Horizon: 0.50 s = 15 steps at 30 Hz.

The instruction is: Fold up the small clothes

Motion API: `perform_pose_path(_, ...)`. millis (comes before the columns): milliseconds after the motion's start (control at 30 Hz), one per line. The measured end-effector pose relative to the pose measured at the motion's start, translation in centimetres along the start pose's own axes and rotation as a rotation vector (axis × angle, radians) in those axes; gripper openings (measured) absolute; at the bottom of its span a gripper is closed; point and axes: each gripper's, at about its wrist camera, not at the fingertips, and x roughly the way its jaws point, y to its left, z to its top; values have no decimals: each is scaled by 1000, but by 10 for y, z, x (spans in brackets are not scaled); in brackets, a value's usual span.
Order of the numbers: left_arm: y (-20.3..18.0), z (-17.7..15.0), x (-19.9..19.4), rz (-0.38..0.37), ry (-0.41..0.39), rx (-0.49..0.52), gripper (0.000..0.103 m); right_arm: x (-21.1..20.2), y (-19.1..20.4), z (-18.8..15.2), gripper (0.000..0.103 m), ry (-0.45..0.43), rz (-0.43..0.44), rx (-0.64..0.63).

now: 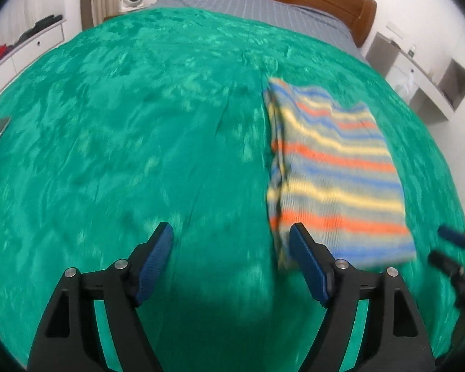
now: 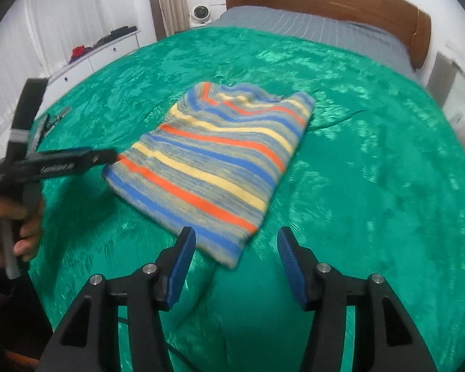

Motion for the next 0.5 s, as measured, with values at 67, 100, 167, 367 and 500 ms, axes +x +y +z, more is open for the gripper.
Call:
perform_pose_path(67,-2,-11,-7,-2,5,6,80,-9,1,-5,55,-4,-34,-12)
perform_pose_path(100,-3,-13,-10,0,6,9,80,-12,1,-7,55,-7,-47,-17)
perform_pose_path(167,-6,-20,-16,6,2,19,81,-19,1,-12,58,-13,-77,-27)
perform_pose_path(367,-16,-35,-25,26,-7,46,87,-37,0,-23,64,-23,-166,-48)
perform_pose_path(500,-18,-40,-21,54,-8,52,89,-45,-2,-30,66,-33,-207,-63)
